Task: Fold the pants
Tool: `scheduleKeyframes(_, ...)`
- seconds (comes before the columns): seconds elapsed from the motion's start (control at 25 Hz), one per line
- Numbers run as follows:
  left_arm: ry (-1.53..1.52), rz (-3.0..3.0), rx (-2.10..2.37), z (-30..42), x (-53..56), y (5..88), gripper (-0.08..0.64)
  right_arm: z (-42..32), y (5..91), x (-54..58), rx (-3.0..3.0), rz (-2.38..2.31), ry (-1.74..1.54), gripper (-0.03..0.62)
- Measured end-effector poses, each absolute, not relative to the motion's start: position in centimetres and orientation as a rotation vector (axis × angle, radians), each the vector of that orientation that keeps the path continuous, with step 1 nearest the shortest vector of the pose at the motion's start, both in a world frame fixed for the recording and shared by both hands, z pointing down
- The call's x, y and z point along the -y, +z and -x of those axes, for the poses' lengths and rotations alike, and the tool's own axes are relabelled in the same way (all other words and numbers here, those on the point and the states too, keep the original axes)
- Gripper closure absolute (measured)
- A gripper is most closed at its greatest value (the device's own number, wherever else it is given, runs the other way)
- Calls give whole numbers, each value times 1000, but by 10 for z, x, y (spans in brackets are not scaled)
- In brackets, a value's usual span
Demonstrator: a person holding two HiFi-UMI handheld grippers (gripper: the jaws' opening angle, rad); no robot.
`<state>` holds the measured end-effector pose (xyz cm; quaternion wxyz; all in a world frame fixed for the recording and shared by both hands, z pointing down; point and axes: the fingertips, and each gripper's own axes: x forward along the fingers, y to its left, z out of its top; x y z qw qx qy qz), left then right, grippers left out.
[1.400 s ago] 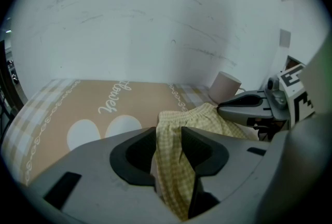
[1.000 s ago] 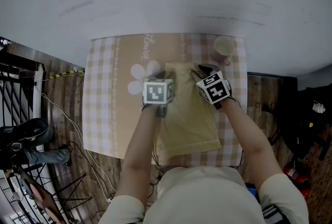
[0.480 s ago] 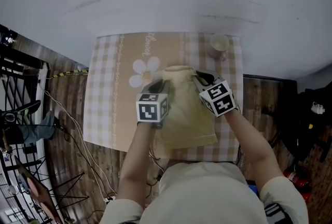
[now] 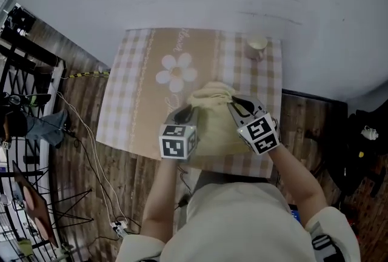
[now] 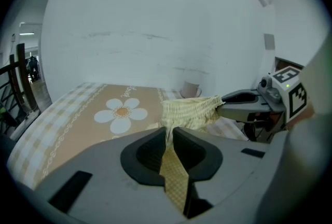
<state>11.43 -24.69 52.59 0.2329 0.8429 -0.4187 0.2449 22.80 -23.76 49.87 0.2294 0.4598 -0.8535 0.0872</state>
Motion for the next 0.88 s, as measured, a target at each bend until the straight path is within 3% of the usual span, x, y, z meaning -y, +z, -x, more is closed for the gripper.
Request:
scheduleKeyframes(0.68, 638, -2192, 1224, -84, 121, 554, 514, -203, 535, 118, 2346, -1229, 332, 549)
scheduleKeyframes(0.88, 640, -2168, 1183, -76, 88, 564, 492, -197, 551, 84, 2320, -1178, 390, 517)
